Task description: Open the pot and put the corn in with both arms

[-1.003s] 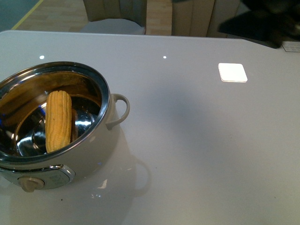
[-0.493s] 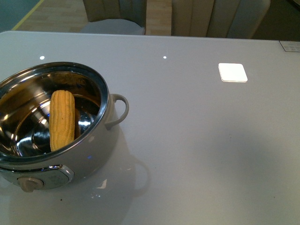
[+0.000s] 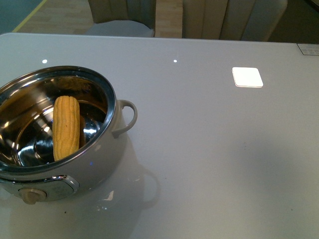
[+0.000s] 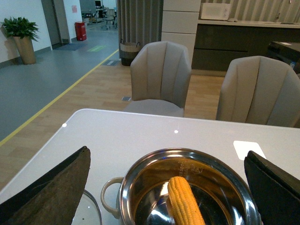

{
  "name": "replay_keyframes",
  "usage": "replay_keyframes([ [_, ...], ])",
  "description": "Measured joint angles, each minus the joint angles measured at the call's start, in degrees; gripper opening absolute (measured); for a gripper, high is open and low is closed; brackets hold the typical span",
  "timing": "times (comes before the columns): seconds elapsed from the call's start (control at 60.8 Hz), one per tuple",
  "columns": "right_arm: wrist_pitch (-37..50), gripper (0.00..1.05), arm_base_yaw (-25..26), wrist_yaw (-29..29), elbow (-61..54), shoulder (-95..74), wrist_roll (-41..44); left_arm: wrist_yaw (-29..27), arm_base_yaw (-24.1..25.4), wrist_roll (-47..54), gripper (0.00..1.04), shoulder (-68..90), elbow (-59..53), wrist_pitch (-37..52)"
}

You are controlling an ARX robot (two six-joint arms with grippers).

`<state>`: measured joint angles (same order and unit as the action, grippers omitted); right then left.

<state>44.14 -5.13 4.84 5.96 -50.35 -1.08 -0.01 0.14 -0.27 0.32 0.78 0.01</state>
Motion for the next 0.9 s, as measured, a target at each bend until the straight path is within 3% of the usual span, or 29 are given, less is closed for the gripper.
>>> replay_keyframes([
  [0.066,-2.0,0.2,2.7,-3.9,-1.4,2.4,0.4,0.0,0.0,0.0,0.98,0.0,0.0,0.0],
  [0.164,-1.3,0.02,4.8,-4.4,-3.2,4.8,0.5,0.0,0.0,0.0,0.98,0.0,0.0,0.0],
  [0.904,-26.2,0.02,4.9,-4.8,-4.9,32.4,0.8,0.0,0.0,0.0,0.98,0.0,0.0,0.0],
])
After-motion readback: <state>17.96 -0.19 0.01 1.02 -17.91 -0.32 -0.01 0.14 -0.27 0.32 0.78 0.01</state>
